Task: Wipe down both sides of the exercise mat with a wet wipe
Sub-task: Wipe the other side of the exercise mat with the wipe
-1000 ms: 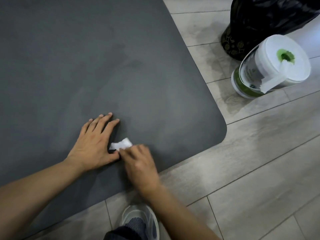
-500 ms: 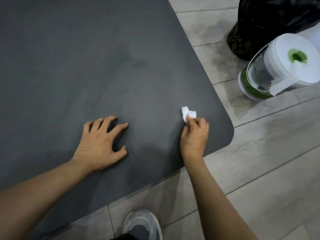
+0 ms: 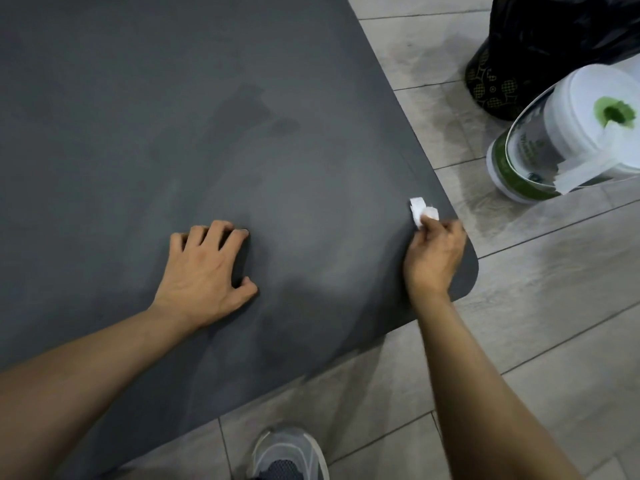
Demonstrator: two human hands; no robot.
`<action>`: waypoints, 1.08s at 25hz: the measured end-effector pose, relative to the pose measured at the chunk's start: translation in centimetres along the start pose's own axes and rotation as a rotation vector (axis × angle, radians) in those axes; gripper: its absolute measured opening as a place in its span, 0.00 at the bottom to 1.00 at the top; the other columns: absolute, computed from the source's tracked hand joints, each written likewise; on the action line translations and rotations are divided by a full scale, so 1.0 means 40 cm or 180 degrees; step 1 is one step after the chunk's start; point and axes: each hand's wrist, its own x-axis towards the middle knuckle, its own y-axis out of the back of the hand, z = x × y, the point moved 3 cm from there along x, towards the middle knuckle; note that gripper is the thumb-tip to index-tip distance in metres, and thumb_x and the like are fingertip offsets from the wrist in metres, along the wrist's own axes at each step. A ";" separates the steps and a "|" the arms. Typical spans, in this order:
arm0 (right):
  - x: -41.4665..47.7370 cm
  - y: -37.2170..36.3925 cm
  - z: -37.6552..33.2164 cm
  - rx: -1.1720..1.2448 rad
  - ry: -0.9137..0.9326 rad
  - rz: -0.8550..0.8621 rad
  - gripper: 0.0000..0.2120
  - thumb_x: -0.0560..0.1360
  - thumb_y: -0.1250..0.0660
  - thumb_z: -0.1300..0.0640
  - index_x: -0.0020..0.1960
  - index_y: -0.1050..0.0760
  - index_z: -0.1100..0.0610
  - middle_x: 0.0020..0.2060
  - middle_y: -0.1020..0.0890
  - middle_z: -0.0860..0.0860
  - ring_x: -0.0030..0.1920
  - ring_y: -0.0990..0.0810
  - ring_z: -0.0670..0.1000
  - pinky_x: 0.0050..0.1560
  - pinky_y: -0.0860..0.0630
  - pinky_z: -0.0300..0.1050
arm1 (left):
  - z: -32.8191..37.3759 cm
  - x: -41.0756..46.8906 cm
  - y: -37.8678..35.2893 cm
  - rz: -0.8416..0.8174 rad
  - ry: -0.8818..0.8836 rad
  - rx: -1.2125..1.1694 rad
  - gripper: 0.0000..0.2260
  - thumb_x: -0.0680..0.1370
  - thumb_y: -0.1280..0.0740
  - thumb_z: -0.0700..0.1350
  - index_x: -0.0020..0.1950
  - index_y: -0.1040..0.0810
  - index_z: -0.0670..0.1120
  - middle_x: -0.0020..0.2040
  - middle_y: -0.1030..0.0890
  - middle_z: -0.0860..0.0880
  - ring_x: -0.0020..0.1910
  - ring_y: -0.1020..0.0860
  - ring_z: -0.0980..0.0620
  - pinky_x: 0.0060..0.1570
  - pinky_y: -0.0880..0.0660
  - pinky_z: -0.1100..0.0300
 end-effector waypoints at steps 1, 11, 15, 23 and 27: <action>-0.049 -0.023 -0.060 0.0211 0.0089 -0.0057 0.13 0.72 0.36 0.67 0.54 0.19 0.62 0.43 0.24 0.61 0.43 0.24 0.65 0.47 0.24 0.57 | -0.001 0.008 0.004 0.0022 -0.0011 -0.0022 0.29 0.69 0.39 0.62 0.64 0.23 0.47 0.62 0.27 0.45 0.54 0.27 0.40 0.53 0.32 0.44; -0.039 -0.082 -0.118 0.0244 0.1304 -0.0627 0.13 0.77 0.39 0.62 0.56 0.18 0.59 0.44 0.22 0.57 0.43 0.26 0.59 0.44 0.25 0.57 | -0.067 0.118 0.000 0.0629 0.0108 -0.0369 0.13 0.74 0.42 0.41 0.56 0.23 0.46 0.55 0.21 0.46 0.50 0.26 0.39 0.48 0.34 0.45; -0.007 -0.064 -0.159 0.1016 0.0045 -0.0720 0.13 0.77 0.35 0.65 0.57 0.19 0.53 0.47 0.22 0.50 0.46 0.22 0.48 0.50 0.23 0.45 | -0.044 0.160 -0.015 0.0767 0.0269 -0.0179 0.14 0.74 0.42 0.43 0.56 0.23 0.44 0.50 0.23 0.43 0.44 0.30 0.39 0.44 0.36 0.46; -0.041 -0.045 -0.236 0.0661 0.0500 -0.0150 0.11 0.75 0.34 0.67 0.56 0.21 0.58 0.50 0.23 0.54 0.50 0.24 0.55 0.52 0.28 0.52 | -0.057 0.208 -0.041 0.0831 0.0349 -0.0202 0.09 0.71 0.37 0.43 0.50 0.27 0.42 0.44 0.29 0.42 0.41 0.34 0.41 0.43 0.39 0.45; -0.086 -0.082 -0.252 0.0551 0.1578 -0.0846 0.09 0.77 0.31 0.61 0.57 0.19 0.59 0.53 0.19 0.50 0.50 0.25 0.53 0.53 0.26 0.49 | -0.061 0.210 -0.044 0.0882 0.0333 -0.0316 0.09 0.71 0.37 0.42 0.50 0.26 0.43 0.44 0.29 0.42 0.40 0.34 0.42 0.43 0.39 0.46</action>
